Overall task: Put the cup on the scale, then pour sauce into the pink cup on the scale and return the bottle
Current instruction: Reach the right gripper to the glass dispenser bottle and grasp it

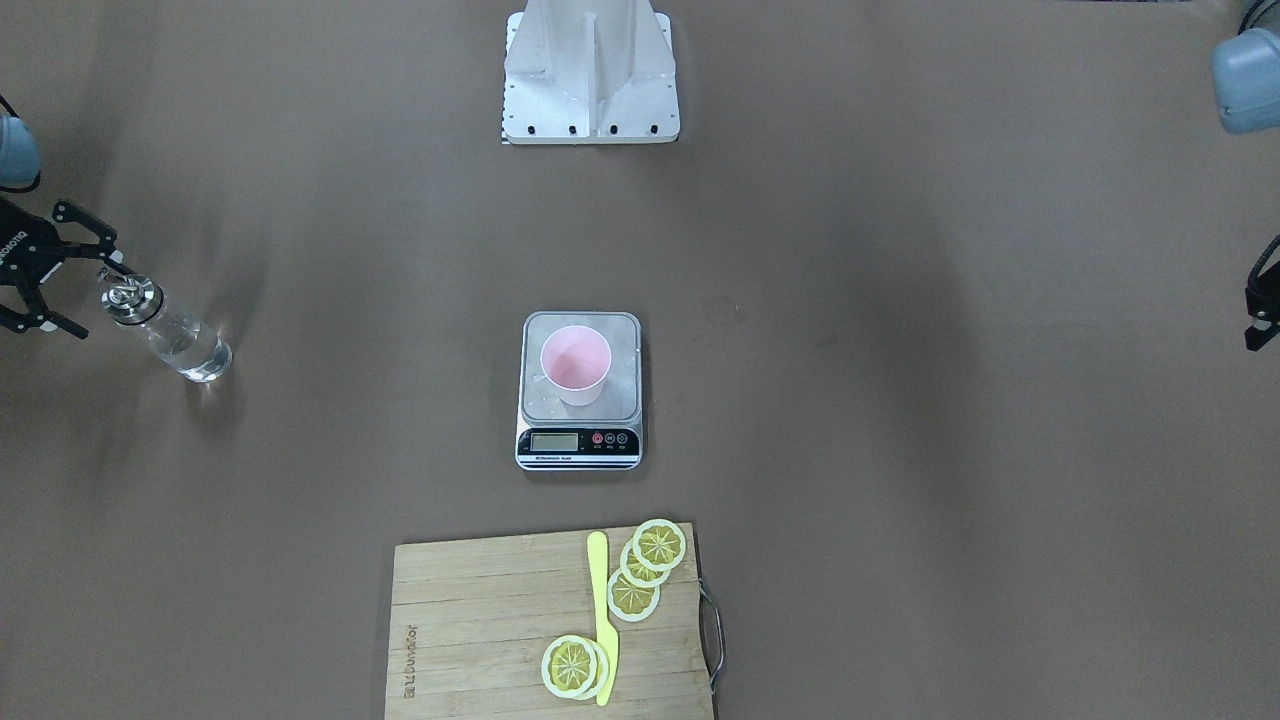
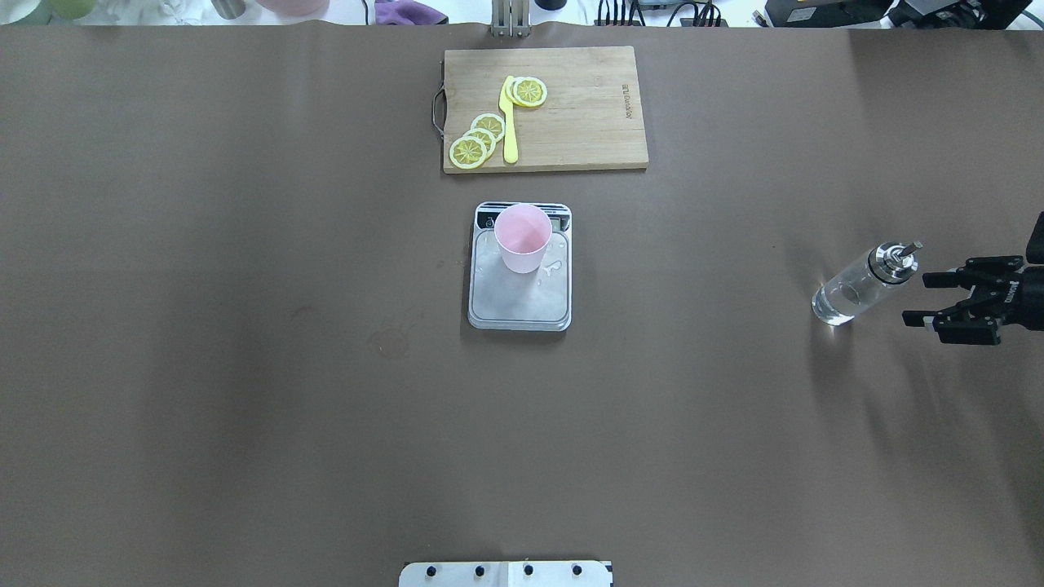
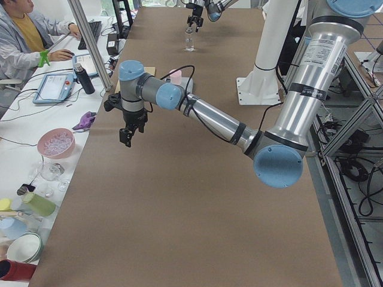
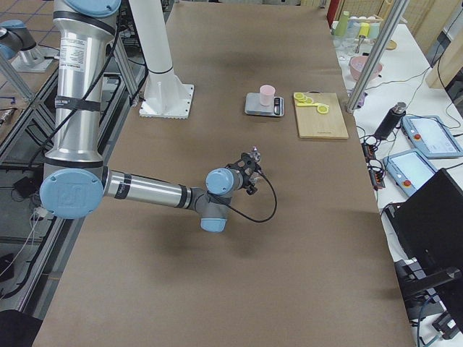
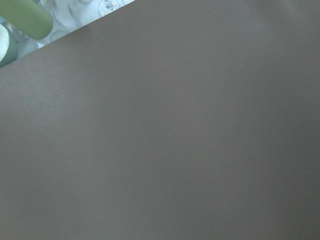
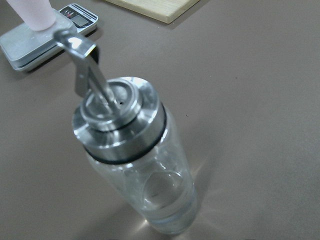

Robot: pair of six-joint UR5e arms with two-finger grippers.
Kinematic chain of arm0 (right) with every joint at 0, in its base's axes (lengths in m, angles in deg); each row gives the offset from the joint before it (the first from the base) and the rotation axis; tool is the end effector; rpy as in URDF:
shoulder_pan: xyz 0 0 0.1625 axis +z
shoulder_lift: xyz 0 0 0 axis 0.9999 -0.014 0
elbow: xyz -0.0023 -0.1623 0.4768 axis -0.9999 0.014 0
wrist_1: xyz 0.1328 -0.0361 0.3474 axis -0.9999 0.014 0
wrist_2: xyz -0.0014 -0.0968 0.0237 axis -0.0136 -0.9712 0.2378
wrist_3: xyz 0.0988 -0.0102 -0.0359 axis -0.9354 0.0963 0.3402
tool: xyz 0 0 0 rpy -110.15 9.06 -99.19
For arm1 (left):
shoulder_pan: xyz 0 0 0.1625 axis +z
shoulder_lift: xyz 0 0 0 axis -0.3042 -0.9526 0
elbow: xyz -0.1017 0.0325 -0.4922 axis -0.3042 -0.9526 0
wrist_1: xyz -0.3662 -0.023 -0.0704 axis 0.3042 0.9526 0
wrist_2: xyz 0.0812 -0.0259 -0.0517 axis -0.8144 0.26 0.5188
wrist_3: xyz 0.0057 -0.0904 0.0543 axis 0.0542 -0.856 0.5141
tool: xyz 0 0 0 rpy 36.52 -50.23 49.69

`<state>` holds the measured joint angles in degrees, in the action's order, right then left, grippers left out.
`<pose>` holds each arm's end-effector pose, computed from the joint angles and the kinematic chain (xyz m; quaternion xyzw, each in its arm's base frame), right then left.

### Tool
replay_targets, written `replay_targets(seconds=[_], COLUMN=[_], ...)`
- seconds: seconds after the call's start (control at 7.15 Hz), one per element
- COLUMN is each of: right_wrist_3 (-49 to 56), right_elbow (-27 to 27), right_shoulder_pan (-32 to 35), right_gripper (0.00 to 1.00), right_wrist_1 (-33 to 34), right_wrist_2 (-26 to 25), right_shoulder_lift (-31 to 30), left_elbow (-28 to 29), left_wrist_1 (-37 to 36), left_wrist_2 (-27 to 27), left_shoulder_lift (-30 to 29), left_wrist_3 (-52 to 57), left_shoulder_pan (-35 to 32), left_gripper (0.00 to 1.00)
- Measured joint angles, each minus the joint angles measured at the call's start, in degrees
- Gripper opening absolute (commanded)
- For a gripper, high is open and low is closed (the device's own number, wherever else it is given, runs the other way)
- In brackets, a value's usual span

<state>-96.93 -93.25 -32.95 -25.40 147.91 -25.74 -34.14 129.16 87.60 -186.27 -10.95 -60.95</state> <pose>-0.1506 -0.3496 0.6816 0.3763 -0.5326 -0.2204 0.7254 0.0441 -0.5928 0.5180 0.1426 0.3079 0.1456 0.9293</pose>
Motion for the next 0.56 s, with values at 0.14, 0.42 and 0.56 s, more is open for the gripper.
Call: replay_targets(seconds=[0.14, 0.42, 0.56], right_wrist_3=[-1.3, -2.7, -3.0], right_elbow=[0.2, 1.4, 2.4], right_shoulder_pan=[-2.1, -5.6, -7.4], right_gripper=[0.88, 0.88, 0.88], right_wrist_1=[-2.2, -5.9, -7.8], right_wrist_2=[-3.1, -9.4, -13.4], right_shoulder_lift=[0.0, -0.1, 0.0], left_elbow=[0.0, 0.1, 0.1], left_wrist_1=[0.0, -0.1, -0.8], left_wrist_2=[0.0, 0.0, -0.1], left_shoulder_lift=[-0.1, -0.5, -1.0], left_wrist_3=[-0.1, -0.2, -0.2], left_shoulder_pan=[0.0, 0.0, 0.0], left_gripper=[0.97, 0.97, 0.97])
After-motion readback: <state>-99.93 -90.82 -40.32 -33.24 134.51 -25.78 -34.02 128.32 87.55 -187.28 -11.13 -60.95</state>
